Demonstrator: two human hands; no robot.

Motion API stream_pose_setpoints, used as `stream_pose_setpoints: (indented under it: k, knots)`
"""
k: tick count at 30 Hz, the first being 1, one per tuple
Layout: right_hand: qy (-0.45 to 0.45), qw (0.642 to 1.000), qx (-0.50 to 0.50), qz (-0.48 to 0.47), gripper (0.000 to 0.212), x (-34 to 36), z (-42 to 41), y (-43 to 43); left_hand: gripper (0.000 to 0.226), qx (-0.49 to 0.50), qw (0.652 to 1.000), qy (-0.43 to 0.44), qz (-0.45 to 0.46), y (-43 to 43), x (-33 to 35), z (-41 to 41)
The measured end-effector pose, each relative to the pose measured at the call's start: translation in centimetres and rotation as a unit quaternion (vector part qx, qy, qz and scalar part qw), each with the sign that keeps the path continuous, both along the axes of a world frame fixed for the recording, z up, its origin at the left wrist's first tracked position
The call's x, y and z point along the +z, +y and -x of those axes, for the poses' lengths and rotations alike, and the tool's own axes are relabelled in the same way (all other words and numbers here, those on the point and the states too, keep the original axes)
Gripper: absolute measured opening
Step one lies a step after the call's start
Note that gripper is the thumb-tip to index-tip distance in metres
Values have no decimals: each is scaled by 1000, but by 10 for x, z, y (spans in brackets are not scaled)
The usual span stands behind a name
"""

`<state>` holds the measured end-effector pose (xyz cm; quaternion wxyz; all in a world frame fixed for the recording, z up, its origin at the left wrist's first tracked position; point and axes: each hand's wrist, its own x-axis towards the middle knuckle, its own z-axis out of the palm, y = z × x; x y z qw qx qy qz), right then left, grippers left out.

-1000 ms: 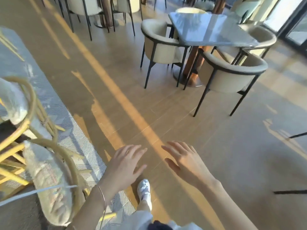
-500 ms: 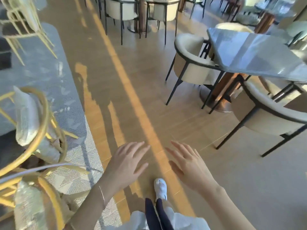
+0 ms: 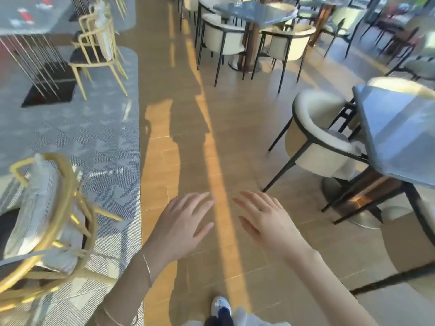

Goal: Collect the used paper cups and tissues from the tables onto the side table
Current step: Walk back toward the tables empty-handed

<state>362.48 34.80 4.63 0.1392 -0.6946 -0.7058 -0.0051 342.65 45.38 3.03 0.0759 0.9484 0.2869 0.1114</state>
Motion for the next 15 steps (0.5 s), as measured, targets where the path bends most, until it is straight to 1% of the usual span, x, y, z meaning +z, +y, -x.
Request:
stream_pose_setpoints:
  k: [5, 9, 15]
  knots:
    - [21, 999, 22, -8, 39, -5, -32, 67, 50, 37, 999, 3, 13, 51, -2, -19]
    - [31, 998, 41, 32, 40, -29, -44, 118, 50, 52, 998, 18, 28, 99, -22, -26]
    - [16, 997, 43, 55, 41, -44, -59, 226, 44, 62, 997, 20, 27, 208, -38, -43]
